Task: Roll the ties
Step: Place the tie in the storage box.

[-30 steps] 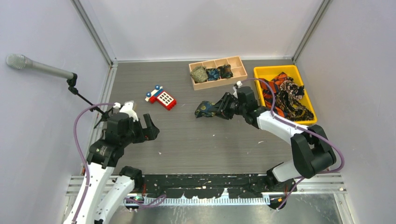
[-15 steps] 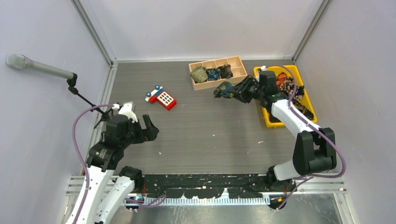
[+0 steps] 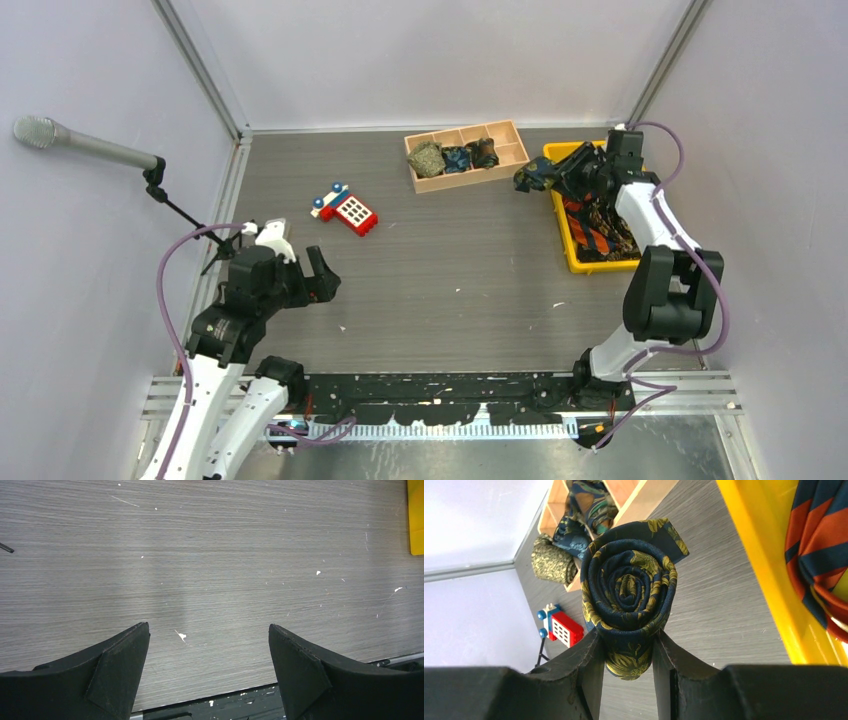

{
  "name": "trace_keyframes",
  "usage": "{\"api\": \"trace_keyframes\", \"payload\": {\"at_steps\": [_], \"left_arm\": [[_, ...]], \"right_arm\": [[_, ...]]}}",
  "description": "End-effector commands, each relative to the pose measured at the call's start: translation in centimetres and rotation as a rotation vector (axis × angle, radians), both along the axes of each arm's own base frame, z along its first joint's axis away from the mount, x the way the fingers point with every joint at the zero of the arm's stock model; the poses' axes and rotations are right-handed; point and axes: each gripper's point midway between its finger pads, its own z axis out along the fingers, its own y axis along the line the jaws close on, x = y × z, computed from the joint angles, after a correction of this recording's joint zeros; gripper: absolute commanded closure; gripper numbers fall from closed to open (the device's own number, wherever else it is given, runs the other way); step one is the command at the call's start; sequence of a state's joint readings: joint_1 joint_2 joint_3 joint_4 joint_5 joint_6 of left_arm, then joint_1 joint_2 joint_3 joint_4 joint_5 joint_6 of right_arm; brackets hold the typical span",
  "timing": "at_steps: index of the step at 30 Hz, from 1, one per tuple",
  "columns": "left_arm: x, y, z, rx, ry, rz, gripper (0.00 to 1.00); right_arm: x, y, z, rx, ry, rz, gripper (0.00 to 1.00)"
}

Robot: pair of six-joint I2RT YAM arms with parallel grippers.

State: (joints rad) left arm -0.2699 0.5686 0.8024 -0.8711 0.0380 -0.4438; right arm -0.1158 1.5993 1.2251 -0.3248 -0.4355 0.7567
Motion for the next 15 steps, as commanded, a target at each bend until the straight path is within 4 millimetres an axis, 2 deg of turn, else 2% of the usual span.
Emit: {"api": "trace_keyframes", "payload": {"at_steps": [1,11,15], "left_arm": [[0.6,-0.3,0.8,-0.008,-0.052,-0.017,0.09],[0.7,-0.3,0.7,-0.007,-0.049,-0.019,0.09],[0.7,-0.4,0.6,-0.007,-0.047,-0.023,0.09]], "right_arm": [[2.1,-0.8,1.1,-0.049,-0.027,0.021,0.99],[7.8,-2.0,0.0,-0.067,-0.005,-0.004,1.00],[9.3,-2.1,-0.6,-0.063,0.005,-0.003,0.99]]}}
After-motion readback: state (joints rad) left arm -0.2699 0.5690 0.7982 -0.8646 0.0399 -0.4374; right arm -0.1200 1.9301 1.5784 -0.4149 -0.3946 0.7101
